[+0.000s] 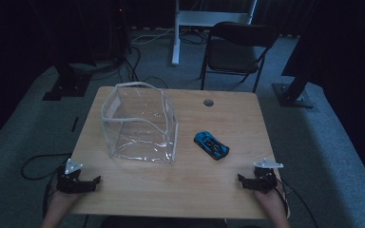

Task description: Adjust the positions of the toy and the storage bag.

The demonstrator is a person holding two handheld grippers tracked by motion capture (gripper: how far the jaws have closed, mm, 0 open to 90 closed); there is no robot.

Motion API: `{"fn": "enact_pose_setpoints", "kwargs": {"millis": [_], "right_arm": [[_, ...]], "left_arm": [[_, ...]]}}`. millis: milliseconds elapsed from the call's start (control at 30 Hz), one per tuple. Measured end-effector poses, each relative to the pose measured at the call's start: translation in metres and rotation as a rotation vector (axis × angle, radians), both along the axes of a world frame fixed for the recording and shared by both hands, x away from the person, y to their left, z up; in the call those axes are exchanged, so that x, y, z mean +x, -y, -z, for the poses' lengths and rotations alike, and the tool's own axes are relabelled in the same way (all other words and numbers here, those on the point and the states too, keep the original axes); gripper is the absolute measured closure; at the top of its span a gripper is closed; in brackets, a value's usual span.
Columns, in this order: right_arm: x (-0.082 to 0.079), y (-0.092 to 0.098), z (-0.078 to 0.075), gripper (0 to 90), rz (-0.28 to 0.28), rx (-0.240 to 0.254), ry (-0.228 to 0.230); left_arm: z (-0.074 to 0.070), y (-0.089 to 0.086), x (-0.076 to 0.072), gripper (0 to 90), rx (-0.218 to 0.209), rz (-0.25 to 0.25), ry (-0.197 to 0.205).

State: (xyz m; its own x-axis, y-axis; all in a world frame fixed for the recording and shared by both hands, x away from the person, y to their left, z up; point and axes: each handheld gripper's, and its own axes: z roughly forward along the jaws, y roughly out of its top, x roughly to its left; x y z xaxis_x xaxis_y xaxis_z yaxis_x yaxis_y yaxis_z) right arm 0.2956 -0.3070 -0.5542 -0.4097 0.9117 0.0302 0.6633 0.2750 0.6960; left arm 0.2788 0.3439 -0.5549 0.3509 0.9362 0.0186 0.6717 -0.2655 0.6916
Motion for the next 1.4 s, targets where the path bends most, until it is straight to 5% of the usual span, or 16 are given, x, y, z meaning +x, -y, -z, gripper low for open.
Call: {"fn": "enact_pose_setpoints", "kwargs": {"millis": [200, 767, 1133, 1400], "right_arm": [[0.003, -0.003, -0.004, 12.9, -0.007, 0.041, 0.0], [0.017, -0.02, -0.033, 11.4, -0.052, 0.059, 0.049], [0.045, -0.051, -0.048, 11.5, -0.144, 0.056, 0.091], [0.067, -0.073, -0.046, 11.6, -0.202, 0.042, 0.077]], "left_arm": [[0.0, 0.0, 0.0, 0.3, -0.003, 0.005, 0.001], [0.0, -0.001, 0.001, 0.3, -0.001, -0.027, 0.0], [0.0, -0.001, 0.0, 0.3, -0.001, -0.024, -0.001], [0.0, -0.001, 0.0, 0.3, -0.002, -0.018, 0.0]]}}
